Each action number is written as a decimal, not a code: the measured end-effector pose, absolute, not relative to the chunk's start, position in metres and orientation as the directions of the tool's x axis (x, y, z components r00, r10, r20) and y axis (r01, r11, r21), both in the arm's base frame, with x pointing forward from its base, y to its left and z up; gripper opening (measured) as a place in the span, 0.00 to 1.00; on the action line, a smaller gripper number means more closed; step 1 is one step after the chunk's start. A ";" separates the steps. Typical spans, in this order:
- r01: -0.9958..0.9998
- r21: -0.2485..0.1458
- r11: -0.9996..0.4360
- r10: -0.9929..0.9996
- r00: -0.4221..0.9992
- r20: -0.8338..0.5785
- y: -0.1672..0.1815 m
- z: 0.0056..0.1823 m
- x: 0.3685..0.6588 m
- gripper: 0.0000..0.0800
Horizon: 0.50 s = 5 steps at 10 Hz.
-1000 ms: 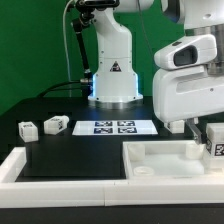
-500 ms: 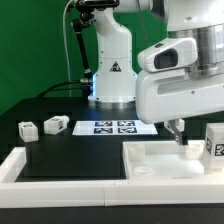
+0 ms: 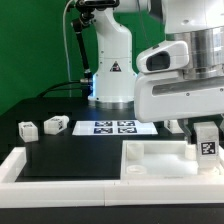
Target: Assemble square table
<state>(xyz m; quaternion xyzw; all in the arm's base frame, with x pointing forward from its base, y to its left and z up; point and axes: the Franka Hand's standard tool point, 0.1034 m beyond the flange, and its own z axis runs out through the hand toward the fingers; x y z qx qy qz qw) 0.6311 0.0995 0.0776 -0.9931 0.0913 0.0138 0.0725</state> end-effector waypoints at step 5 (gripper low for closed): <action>-0.597 -0.122 -0.793 -0.592 0.802 -0.080 0.114 0.076 0.630 0.36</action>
Offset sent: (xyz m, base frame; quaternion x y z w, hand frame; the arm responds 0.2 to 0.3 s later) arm -0.0071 0.0162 -0.0016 -0.0054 0.0157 0.2746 0.9614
